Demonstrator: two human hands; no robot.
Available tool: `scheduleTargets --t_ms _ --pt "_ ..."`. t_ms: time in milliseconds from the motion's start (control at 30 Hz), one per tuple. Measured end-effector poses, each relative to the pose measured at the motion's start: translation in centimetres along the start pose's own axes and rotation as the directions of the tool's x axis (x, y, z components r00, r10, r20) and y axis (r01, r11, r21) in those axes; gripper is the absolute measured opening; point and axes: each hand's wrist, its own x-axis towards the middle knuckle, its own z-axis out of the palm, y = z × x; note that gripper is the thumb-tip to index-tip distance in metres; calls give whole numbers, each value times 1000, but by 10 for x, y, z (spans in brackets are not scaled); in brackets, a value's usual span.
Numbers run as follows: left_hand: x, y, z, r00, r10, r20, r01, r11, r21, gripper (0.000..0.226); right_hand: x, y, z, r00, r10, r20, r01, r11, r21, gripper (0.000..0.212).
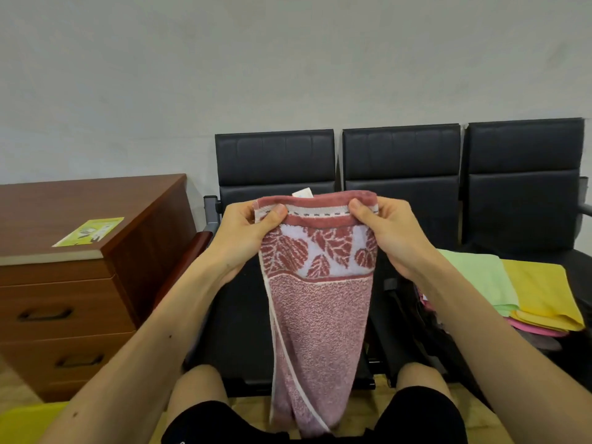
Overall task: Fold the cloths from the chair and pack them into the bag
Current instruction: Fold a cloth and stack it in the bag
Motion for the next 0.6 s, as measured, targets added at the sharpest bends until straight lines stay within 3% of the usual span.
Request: scheduleTargets --t_ms 200,600 --pt "2 -1 -1 999 26 -29 -26 1000 0 12 0 -10 3 1000 -21 17 23 994 -111 36" --pt "17 4 21 983 184 -26 -181 979 89 12 -5 -2 3 998 57 -23 -54 993 103 43"
